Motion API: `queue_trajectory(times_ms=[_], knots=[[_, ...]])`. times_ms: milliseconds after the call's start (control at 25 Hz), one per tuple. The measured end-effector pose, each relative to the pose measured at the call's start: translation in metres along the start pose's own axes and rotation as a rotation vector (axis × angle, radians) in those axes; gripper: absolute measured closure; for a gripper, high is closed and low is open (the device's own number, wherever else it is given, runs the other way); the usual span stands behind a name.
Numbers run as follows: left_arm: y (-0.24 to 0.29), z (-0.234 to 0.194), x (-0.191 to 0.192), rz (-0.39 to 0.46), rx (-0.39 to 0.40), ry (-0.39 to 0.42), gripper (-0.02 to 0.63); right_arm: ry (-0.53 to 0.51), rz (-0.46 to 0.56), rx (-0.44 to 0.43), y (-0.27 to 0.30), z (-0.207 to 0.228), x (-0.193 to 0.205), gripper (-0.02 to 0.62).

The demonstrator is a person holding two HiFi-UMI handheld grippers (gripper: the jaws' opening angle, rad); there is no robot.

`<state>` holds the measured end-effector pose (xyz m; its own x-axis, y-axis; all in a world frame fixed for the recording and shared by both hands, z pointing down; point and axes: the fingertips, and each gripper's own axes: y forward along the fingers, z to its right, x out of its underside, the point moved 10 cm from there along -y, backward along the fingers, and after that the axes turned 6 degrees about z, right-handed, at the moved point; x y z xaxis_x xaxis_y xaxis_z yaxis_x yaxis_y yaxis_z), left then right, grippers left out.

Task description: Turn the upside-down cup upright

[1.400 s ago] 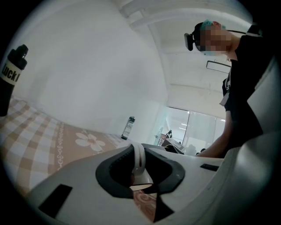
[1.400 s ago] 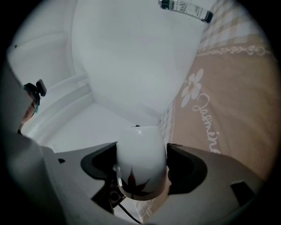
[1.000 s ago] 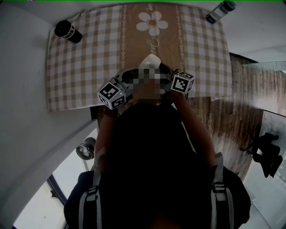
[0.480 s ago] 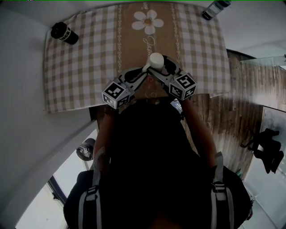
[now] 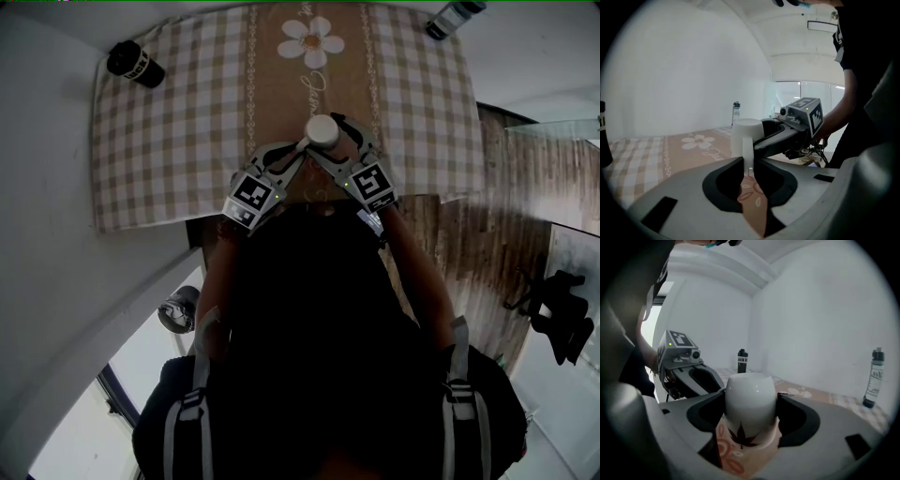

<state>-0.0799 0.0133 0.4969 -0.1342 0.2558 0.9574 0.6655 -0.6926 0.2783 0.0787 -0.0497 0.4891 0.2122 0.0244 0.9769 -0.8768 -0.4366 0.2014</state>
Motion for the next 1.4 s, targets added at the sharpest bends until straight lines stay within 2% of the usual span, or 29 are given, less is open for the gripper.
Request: queue_trajectory(times_ms=[80, 320, 520, 800, 1200, 1320, 1400], knots=[[0.001, 0.0, 0.006, -0.018, -0.004, -0.007, 0.537, -0.02, -0.014, -0.002, 0.002, -0.002, 0.005, 0.235], [0.006, -0.006, 0.026, -0.041, 0.01, -0.095, 0.537, -0.053, -0.047, -0.002, 0.008, -0.005, 0.021, 0.235], [0.011, -0.005, 0.038, -0.097, 0.033, -0.092, 0.537, -0.059, -0.082, -0.016, 0.01, -0.007, 0.036, 0.235], [0.015, -0.006, 0.049, -0.084, 0.056, -0.113, 0.537, -0.044, -0.084, -0.025, 0.009, -0.007, 0.042, 0.232], [0.021, -0.007, 0.046, -0.087, 0.074, -0.106, 0.531, 0.033, -0.088, -0.015, 0.007, 0.0, 0.048, 0.231], [0.025, -0.018, 0.039, -0.075, 0.071, -0.125, 0.525, 0.078, -0.106, -0.011, 0.016, 0.016, 0.042, 0.23], [0.017, -0.018, 0.037, -0.06, 0.07, -0.15, 0.512, 0.092, -0.114, -0.005, 0.01, 0.01, 0.04, 0.227]])
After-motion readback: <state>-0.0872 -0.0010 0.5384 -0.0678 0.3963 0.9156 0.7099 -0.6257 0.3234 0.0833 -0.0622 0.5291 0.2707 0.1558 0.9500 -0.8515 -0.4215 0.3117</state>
